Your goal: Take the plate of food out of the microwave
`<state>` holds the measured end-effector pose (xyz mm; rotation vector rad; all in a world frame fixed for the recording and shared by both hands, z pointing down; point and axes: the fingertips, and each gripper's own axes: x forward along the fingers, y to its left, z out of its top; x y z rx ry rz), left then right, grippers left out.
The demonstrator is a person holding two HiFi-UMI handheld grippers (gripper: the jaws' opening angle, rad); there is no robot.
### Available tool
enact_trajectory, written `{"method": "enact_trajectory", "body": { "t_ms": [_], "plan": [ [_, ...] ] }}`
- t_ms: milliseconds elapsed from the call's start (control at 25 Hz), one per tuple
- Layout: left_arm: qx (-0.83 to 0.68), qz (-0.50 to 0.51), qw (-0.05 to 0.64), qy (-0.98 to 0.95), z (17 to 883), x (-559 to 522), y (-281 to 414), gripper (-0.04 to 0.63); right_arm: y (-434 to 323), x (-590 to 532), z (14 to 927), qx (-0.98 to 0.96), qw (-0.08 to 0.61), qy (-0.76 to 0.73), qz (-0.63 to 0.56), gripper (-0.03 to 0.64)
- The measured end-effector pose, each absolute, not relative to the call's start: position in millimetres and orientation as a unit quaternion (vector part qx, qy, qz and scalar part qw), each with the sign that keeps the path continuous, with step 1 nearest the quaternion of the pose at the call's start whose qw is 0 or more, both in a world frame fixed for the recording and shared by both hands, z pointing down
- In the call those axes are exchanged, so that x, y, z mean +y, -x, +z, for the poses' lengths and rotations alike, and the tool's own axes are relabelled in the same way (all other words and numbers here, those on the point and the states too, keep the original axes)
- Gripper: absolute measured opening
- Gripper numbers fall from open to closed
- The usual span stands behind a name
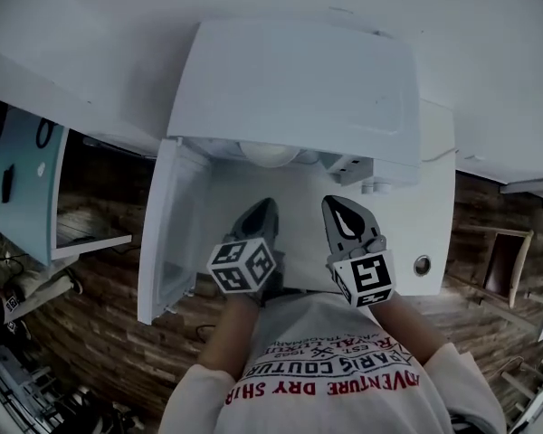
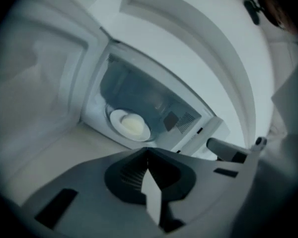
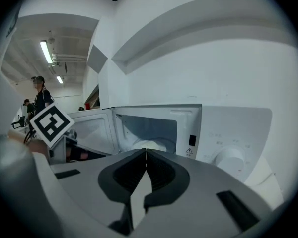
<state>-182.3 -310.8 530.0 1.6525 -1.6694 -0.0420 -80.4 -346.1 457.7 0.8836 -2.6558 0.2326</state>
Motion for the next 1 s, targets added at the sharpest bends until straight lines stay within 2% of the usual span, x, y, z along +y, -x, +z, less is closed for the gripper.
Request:
{"method": "enact_trajectory", "body": {
  "t_ms": [120,400,640,800,1000],
  "plan": [
    [-0.649,-0.079,0.452,-0.606,551.0,-322.6,188.1,0.006,78.2,-351.6,472.5,-0.932,0.179,-0.302,0.093,0.012],
    [-0.664,-0.104,0.482,-0.562,579.6,-344.2,208.5,0.006,84.1,-363.7,491.2,-0.931,0.193,-0.290,0.106,0.012],
    [-0.601,-0.221,0.541,-0.545,585.9,-365.7,209.7,0.009,93.5,-368.2,499.9,-0.934,0.199,-0.278,0.108,0.012],
    [-0.601,-0.290,0.541,-0.512,582.0,-373.7,230.0,0.096,93.5,-365.9,507.2,-0.932,0.208,-0.274,0.114,0.012],
    [-0.599,-0.324,0.548,-0.486,584.9,-380.2,244.7,0.101,93.2,-363.0,512.3,-0.929,0.217,-0.273,0.123,0.012]
  ]
}}
